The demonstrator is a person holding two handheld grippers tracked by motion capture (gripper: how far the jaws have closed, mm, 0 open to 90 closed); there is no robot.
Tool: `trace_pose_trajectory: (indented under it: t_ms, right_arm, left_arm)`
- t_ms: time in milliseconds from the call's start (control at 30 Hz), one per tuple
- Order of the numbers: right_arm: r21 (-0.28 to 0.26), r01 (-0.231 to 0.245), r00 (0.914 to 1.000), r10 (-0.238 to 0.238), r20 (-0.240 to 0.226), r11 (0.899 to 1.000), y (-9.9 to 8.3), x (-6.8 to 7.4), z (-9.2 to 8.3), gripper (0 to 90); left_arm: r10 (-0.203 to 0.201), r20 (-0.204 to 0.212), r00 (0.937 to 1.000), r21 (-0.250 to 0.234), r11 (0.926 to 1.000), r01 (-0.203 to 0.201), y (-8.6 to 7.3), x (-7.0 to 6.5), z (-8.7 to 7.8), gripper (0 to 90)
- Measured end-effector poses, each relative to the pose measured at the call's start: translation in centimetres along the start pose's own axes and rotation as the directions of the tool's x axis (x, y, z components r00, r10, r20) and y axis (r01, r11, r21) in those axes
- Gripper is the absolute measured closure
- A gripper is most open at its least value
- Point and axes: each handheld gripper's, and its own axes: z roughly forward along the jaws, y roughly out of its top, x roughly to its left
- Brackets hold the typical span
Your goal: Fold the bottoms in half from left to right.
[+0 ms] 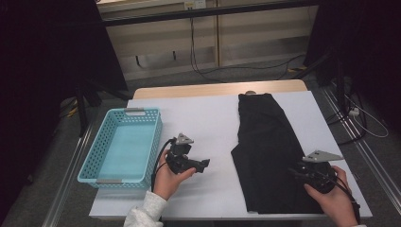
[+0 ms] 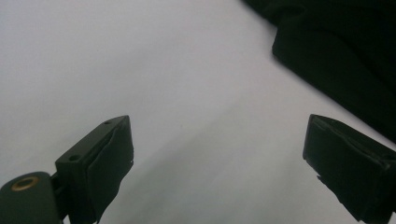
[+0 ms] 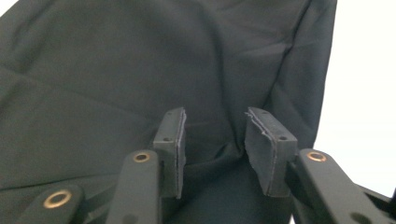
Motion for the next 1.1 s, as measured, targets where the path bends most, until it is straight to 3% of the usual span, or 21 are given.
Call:
trace_pose_trajectory:
  t_ms: [33,100,233,500,667,867,1100]
  right_arm:
    - [0.01,0.001,1.0,-0.001,0.001,1.0,-0.1,0.0,0.2,61.3]
    - [0.006,-0.013,0.9997,0.013,-0.022,1.0,-0.2,-0.2,0.1,74.7]
    - [0.01,-0.037,0.998,0.037,-0.052,0.999,-0.2,-0.6,0.1,87.0]
    - [-0.031,-0.07,0.9946,0.068,-0.078,0.997,0.0,-1.9,-1.6,88.7]
    - [-0.037,-0.086,0.9944,0.083,-0.065,0.996,-0.3,-2.8,-2.0,88.3]
    - [-0.006,-0.055,0.9976,0.055,-0.043,0.998,-0.5,-2.9,-1.5,88.3]
    - [-0.024,-0.036,0.9993,0.037,0.012,0.999,-0.6,-3.3,-1.6,81.1]
  left_arm:
    - [0.001,-0.001,1.0,0.001,1.0,-0.001,0.0,0.0,0.0,8.4]
    - [-0.003,0.001,1.0,0.005,1.0,0.003,-0.1,0.1,-0.1,8.3]
    - [-0.004,-0.004,1.0,0.002,1.0,0.004,0.0,0.3,0.0,8.3]
    - [0.015,0.014,0.9998,0.008,0.9999,-0.015,0.2,-0.3,0.2,8.4]
    - [0.018,0.013,0.9997,0.009,0.9998,-0.018,0.3,-0.3,0.2,8.4]
    - [0.008,0.013,0.9999,0.008,0.9999,-0.009,0.2,-0.1,0.2,8.4]
    - [0.003,0.011,0.9999,0.005,1.0,-0.003,0.1,-0.1,0.2,8.4]
